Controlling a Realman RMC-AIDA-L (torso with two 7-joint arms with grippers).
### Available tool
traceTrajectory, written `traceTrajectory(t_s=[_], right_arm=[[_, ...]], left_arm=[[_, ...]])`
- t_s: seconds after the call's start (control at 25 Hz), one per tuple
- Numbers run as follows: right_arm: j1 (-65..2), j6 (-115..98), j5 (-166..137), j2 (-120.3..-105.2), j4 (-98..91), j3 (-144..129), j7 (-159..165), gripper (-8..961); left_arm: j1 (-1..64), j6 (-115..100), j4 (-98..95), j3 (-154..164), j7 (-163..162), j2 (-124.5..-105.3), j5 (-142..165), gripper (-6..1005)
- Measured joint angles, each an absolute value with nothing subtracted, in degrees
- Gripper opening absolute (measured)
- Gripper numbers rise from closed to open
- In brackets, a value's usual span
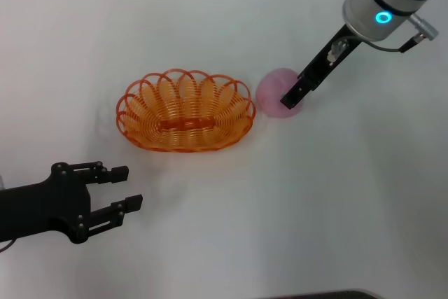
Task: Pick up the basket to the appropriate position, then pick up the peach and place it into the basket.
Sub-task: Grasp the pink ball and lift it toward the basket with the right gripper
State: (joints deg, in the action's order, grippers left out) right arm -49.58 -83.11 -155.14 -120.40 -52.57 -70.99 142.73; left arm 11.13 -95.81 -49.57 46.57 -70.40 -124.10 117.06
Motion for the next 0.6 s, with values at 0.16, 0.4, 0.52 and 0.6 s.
traceTrajectory(t_s=[0.16,0.4,0.52,0.6], right_arm=[[-49.7,-82.2,-154.3,-120.34,-52.2,-72.4,142.9,944],[-50.0,-81.3,-153.3,-120.32,-51.0,-73.7,142.9,944],[-50.3,-80.7,-152.7,-120.32,-49.8,-74.3,142.9,944],[-50.4,-80.2,-152.5,-120.32,-49.3,-74.8,142.9,943]], left_arm=[[11.2,-95.9,-49.6,46.6,-70.4,-124.10,117.1,509],[11.2,-96.2,-49.6,46.6,-70.5,-124.10,117.3,509],[11.2,-96.2,-49.6,46.6,-70.6,-124.10,117.3,509],[11.1,-96.2,-49.6,46.6,-70.6,-124.10,117.3,509]])
